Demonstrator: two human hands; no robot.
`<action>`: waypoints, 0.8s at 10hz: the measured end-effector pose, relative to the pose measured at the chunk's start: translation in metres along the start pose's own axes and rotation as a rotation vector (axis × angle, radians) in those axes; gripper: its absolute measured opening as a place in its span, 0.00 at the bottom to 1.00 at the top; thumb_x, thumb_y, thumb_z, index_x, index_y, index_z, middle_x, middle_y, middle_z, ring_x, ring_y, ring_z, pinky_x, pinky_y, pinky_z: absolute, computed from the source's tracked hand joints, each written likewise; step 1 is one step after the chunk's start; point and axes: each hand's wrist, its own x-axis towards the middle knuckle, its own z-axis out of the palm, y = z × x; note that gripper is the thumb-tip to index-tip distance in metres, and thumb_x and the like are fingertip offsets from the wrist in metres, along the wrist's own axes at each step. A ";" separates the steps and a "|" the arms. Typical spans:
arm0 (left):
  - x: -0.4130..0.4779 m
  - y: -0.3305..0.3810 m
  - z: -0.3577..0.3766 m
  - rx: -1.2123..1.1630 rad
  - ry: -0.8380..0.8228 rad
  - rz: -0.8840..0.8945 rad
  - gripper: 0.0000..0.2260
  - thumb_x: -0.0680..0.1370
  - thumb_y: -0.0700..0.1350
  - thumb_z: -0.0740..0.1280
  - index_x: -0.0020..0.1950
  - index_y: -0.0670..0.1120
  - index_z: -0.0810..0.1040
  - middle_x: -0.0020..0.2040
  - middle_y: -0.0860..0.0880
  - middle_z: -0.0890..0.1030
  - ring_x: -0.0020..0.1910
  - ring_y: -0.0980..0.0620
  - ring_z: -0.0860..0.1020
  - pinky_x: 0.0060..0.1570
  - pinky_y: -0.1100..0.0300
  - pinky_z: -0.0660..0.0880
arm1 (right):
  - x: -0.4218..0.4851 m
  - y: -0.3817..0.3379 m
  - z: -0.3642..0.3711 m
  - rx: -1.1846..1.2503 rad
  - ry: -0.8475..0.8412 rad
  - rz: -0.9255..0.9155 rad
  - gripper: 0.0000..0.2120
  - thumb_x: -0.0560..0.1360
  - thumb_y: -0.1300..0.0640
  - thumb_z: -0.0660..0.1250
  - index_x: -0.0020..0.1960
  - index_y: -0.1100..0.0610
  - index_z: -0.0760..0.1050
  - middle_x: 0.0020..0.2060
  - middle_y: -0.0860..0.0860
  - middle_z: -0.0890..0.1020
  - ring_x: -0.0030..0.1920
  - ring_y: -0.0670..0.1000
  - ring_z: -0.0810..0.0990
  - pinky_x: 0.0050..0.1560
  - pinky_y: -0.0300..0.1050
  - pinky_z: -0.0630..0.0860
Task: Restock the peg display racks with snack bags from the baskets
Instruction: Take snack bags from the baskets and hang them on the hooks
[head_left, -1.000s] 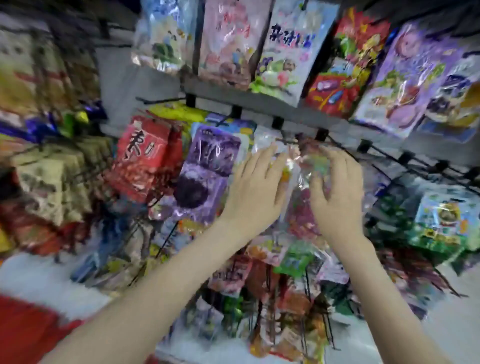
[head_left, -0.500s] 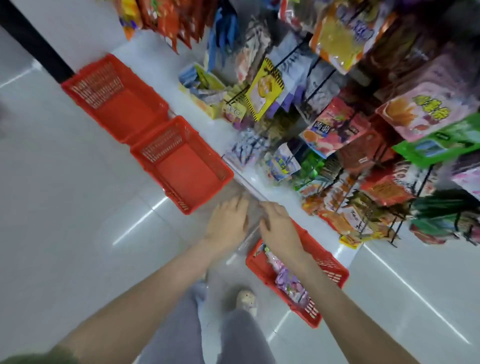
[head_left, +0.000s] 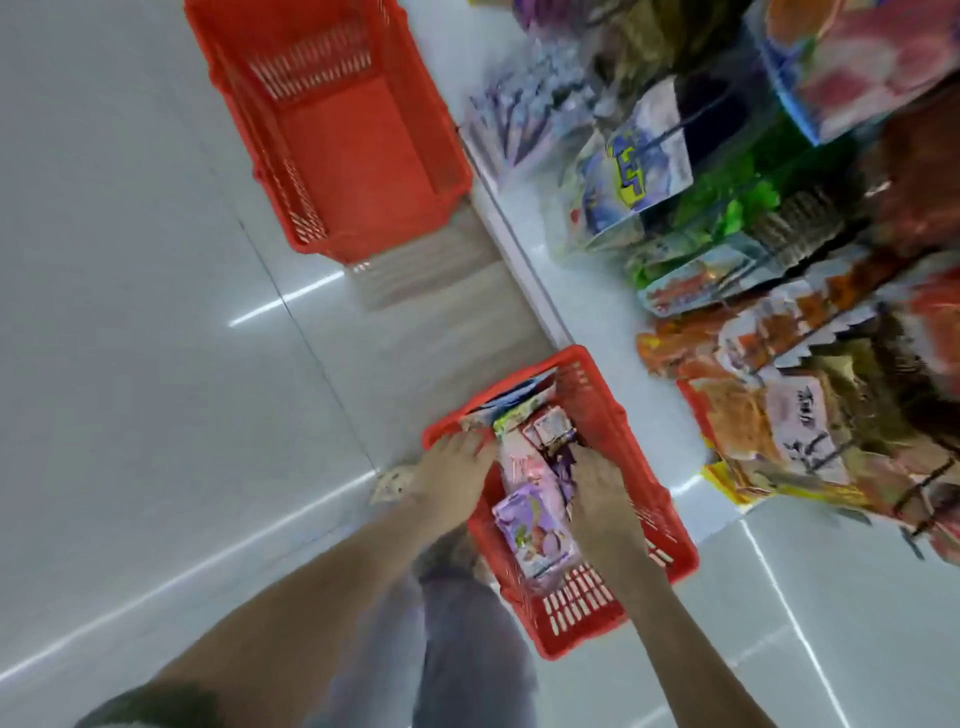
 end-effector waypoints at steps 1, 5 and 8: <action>0.036 0.016 0.069 0.009 -0.395 -0.111 0.30 0.78 0.44 0.61 0.78 0.42 0.54 0.77 0.40 0.56 0.75 0.40 0.59 0.73 0.48 0.57 | 0.062 0.044 0.046 -0.051 0.012 -0.065 0.28 0.76 0.66 0.61 0.75 0.60 0.60 0.73 0.58 0.65 0.72 0.57 0.63 0.71 0.48 0.60; 0.145 -0.003 0.255 0.124 -0.157 -0.291 0.23 0.66 0.43 0.63 0.60 0.41 0.79 0.48 0.45 0.82 0.45 0.48 0.80 0.47 0.57 0.77 | 0.262 0.113 0.166 -0.365 0.154 -0.292 0.34 0.70 0.70 0.63 0.74 0.58 0.61 0.70 0.56 0.68 0.70 0.60 0.64 0.66 0.58 0.65; 0.143 -0.006 0.266 0.302 -0.322 -0.183 0.08 0.64 0.49 0.65 0.37 0.50 0.83 0.34 0.50 0.81 0.34 0.52 0.79 0.38 0.62 0.73 | 0.221 0.131 0.174 -0.450 0.473 -0.463 0.13 0.67 0.65 0.55 0.41 0.61 0.78 0.35 0.56 0.79 0.39 0.58 0.78 0.42 0.48 0.73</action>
